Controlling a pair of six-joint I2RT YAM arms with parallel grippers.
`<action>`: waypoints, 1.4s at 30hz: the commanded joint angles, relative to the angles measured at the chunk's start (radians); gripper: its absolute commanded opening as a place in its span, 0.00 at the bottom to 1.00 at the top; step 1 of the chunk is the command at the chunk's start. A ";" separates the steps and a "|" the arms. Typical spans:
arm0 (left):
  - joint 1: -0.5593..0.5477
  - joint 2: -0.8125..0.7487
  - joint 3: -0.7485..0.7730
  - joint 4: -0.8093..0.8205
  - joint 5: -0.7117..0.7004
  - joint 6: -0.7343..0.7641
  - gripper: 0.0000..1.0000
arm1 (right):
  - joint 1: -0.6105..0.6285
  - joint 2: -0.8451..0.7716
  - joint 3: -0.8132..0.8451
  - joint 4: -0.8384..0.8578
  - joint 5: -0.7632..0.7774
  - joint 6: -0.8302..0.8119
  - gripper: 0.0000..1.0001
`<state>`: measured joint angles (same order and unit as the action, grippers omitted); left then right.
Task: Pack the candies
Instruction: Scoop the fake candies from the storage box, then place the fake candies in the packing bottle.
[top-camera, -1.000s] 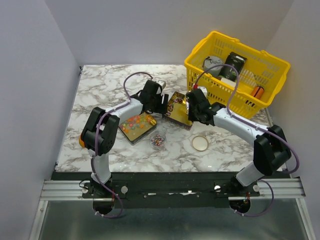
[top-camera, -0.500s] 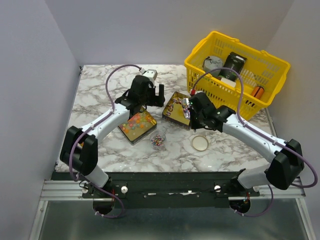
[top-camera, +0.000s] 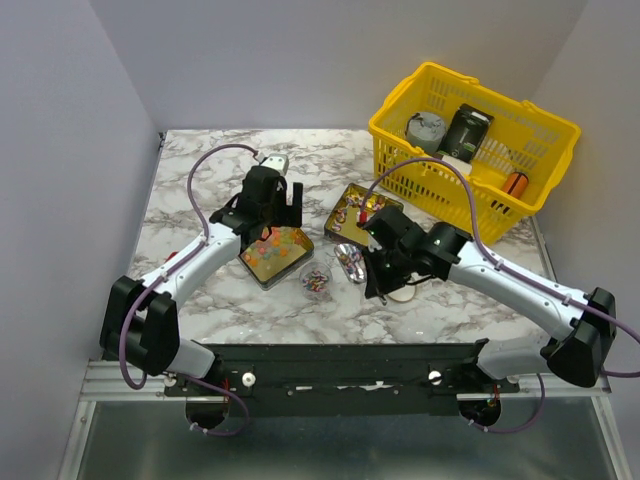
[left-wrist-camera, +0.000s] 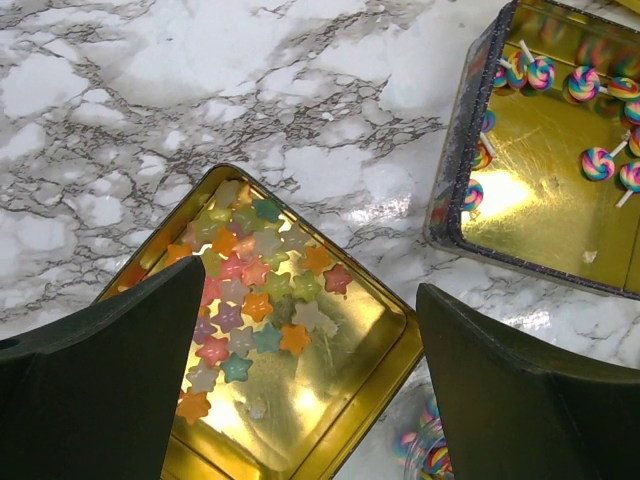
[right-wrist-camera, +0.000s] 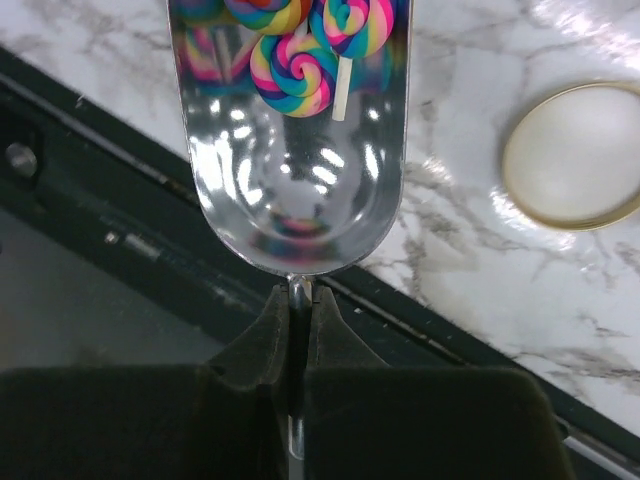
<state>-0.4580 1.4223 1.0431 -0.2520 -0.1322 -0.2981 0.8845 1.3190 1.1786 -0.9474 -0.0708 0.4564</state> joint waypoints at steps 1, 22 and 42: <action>0.008 -0.034 -0.011 -0.006 -0.038 0.008 0.99 | 0.034 0.003 0.076 -0.092 -0.164 0.057 0.01; 0.028 -0.068 -0.043 0.016 -0.072 -0.009 0.99 | 0.041 0.236 0.165 -0.087 -0.399 0.110 0.01; 0.044 -0.063 -0.038 0.026 -0.021 -0.022 0.99 | -0.035 0.287 0.021 0.125 -0.704 0.327 0.01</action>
<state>-0.4198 1.3762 1.0138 -0.2485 -0.1642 -0.3115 0.8902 1.6020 1.2346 -0.9020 -0.6624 0.7136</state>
